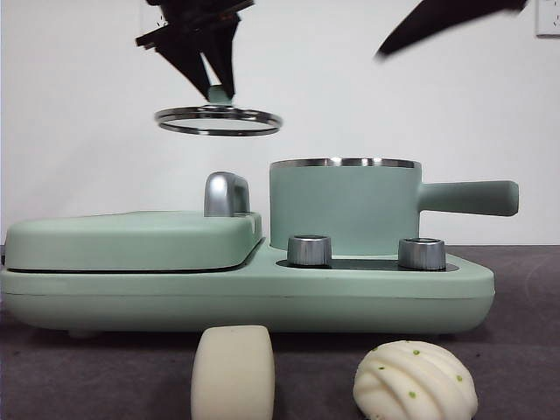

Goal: Put the buns in a small steamer

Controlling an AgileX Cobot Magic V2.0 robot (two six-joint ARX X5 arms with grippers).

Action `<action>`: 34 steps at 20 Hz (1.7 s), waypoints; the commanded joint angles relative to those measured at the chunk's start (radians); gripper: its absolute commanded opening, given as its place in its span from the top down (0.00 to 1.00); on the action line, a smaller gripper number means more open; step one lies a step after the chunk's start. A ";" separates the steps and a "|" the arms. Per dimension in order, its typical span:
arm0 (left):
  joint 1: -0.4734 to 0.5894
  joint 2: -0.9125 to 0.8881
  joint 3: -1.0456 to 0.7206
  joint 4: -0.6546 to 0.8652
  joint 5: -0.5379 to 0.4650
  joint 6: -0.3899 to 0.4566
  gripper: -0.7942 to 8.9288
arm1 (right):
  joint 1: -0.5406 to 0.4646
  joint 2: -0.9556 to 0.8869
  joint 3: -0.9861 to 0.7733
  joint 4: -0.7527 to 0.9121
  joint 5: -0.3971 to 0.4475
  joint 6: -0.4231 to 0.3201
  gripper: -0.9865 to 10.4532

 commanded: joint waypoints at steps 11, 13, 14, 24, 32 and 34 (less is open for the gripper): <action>0.142 -0.006 0.044 0.021 0.002 -0.004 0.87 | 0.277 0.488 0.018 0.085 0.237 0.064 0.57; 0.150 -0.006 0.044 0.020 0.002 -0.004 0.87 | 0.292 0.531 0.018 0.089 0.211 0.064 0.57; 0.151 -0.006 0.044 0.021 0.002 -0.004 0.87 | 0.298 0.548 0.018 0.092 0.196 0.064 0.57; 0.155 -0.006 0.044 0.021 0.002 -0.005 0.87 | 0.323 0.587 0.018 0.101 0.200 0.064 0.81; 0.156 -0.006 0.044 0.019 0.002 -0.004 0.87 | 0.245 0.587 0.354 -0.232 0.150 -0.030 0.81; 0.156 -0.006 0.044 0.020 0.002 -0.004 0.87 | 0.195 0.594 0.500 -0.350 0.189 -0.073 0.81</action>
